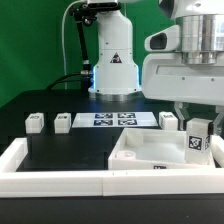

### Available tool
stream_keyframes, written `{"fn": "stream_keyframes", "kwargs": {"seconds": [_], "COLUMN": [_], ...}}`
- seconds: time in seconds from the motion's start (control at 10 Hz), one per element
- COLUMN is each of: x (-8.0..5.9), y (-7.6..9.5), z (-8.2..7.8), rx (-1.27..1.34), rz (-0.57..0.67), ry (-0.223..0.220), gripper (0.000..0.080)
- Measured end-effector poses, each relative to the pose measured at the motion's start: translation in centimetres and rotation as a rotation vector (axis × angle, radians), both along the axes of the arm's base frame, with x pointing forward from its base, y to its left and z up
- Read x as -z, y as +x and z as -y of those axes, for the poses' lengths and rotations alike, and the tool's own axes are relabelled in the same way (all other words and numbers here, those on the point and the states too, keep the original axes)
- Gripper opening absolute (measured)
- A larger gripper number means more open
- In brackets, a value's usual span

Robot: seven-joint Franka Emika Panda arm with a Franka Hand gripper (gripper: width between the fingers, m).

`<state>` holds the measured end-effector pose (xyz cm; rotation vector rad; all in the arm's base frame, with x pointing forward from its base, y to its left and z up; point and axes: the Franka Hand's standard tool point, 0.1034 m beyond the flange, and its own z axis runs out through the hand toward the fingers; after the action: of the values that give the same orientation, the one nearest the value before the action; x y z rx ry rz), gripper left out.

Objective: Assemble square table

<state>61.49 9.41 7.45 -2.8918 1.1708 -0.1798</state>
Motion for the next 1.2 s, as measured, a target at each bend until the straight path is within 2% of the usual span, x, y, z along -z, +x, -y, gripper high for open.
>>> {"fn": "stream_keyframes", "kwargs": {"seconds": [0.1, 0.2, 0.3, 0.4, 0.5, 0.8, 0.9, 1.2], "x": [0.0, 0.0, 0.1, 0.0, -0.2, -3.1, -4.0, -3.6], "y": [0.0, 0.0, 0.1, 0.0, 0.0, -2.2, -2.3, -2.3], "z": [0.1, 0.0, 0.0, -0.4, -0.9, -1.1, -1.1, -1.0], "rx": [0.011, 0.01, 0.009, 0.006, -0.003, -0.086, -0.072, -0.073], "rz": [0.001, 0.001, 0.006, 0.006, 0.008, 0.002, 0.003, 0.003], "ry": [0.0, 0.0, 0.001, 0.002, 0.004, 0.028, 0.038, 0.034], "gripper": [0.0424, 0.0424, 0.0584, 0.0584, 0.0641, 0.0647, 0.0648, 0.0648]}}
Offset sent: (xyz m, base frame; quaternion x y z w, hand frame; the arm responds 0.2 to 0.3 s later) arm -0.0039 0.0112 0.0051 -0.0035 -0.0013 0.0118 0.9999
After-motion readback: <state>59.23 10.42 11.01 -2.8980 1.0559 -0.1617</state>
